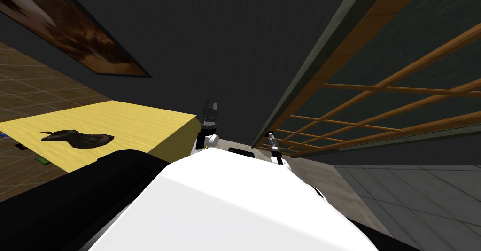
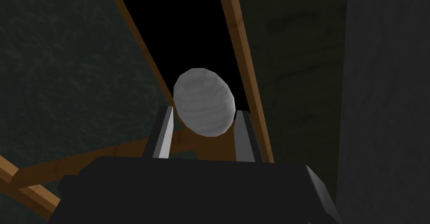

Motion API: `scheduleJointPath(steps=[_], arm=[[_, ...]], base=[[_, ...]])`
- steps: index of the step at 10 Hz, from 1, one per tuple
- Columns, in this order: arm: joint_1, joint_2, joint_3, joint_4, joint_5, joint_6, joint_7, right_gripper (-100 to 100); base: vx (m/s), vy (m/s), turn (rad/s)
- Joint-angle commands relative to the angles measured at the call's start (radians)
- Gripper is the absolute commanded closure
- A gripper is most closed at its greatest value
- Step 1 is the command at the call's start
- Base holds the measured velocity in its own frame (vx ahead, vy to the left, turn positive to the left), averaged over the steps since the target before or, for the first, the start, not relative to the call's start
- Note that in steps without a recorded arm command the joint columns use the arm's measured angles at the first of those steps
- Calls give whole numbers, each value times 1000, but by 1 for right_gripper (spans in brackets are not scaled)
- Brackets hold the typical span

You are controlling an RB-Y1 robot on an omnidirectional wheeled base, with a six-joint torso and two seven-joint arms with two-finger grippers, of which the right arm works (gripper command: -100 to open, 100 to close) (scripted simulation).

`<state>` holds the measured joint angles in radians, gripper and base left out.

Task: Pull the door open

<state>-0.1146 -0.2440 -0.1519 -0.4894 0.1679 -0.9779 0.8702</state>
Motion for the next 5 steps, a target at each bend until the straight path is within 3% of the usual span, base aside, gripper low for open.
scheduleJointPath(steps=[1,3,4,5], arm=[[-7,6,4,20,2,-9,-50,100],[-9,6,3,23,1,-10,-89,100],[14,-6,-2,2,10,-12,-45,-100],[21,-12,-4,2,16,-20,-24,-100]], base=[[-16,-2,11],[-28,5,24],[-26,21,-23],[-39,41,-60]])
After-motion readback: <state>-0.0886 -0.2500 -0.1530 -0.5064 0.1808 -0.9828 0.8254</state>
